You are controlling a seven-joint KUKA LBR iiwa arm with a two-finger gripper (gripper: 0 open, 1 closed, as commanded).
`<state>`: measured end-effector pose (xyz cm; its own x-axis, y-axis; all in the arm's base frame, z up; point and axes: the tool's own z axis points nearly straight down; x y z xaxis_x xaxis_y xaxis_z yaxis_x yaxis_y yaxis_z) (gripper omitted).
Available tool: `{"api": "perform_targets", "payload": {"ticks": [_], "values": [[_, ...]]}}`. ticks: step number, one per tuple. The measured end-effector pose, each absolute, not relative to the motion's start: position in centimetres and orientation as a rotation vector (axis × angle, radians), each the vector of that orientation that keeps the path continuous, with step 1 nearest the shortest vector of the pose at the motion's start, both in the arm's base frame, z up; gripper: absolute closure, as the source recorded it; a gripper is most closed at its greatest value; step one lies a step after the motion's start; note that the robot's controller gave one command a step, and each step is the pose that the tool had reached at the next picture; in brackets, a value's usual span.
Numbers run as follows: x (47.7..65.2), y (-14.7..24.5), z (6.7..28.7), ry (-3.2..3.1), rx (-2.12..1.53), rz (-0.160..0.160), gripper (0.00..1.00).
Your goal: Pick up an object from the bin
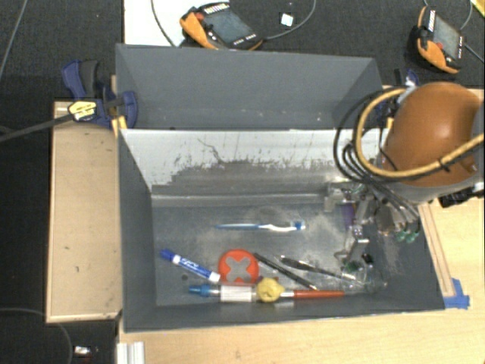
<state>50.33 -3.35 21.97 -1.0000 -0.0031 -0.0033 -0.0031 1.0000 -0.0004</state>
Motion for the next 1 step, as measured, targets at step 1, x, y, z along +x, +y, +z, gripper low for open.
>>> {"api": "perform_targets", "payload": {"ticks": [1], "values": [[50.33, -3.35, 21.97, 3.138, -0.005, -0.001, 0.00]]}}
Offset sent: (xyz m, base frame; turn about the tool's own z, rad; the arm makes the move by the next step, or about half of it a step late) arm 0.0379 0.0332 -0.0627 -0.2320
